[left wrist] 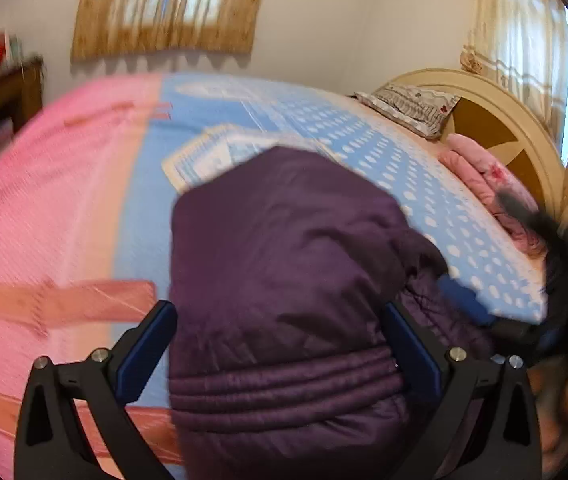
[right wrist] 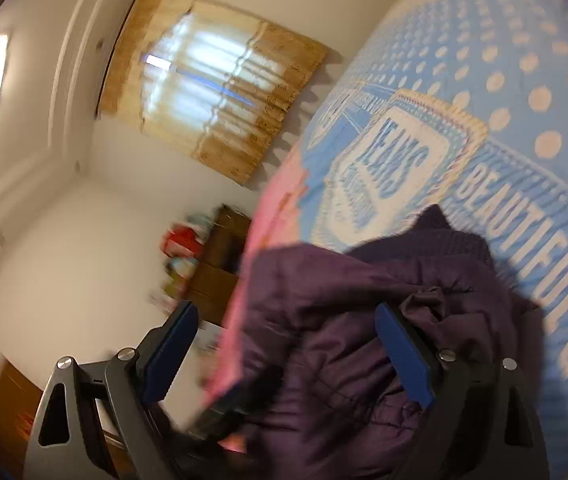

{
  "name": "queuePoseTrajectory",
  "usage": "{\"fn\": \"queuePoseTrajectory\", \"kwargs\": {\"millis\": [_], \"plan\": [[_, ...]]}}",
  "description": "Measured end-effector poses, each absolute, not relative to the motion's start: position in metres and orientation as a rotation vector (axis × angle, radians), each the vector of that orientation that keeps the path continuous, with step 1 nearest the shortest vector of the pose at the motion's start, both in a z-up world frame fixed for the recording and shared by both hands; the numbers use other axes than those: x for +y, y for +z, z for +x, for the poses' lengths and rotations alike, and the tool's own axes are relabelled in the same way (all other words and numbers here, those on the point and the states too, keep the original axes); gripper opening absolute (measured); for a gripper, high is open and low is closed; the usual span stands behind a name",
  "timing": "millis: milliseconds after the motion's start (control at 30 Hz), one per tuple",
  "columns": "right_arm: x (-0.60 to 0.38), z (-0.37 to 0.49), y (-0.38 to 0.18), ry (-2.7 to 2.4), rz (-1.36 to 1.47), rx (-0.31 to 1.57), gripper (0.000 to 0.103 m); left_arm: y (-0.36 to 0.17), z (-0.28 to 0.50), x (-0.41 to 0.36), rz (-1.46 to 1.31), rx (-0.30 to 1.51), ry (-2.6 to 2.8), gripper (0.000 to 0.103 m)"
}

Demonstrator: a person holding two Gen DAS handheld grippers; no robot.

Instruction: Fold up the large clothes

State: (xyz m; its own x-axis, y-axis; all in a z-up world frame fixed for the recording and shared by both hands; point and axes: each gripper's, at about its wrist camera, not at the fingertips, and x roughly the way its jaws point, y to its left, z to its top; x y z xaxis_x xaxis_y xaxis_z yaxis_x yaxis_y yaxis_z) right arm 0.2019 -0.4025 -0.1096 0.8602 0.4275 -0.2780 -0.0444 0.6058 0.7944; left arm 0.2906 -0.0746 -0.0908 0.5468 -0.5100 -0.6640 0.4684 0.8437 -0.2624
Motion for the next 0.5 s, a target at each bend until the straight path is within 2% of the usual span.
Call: {"fn": "queuePoseTrajectory", "kwargs": {"millis": [500], "plan": [[-0.399, 0.208, -0.151, 0.317, 0.881, 0.453, 0.090, -0.103, 0.287, -0.087, -0.015, 0.800, -0.534, 0.103]]}}
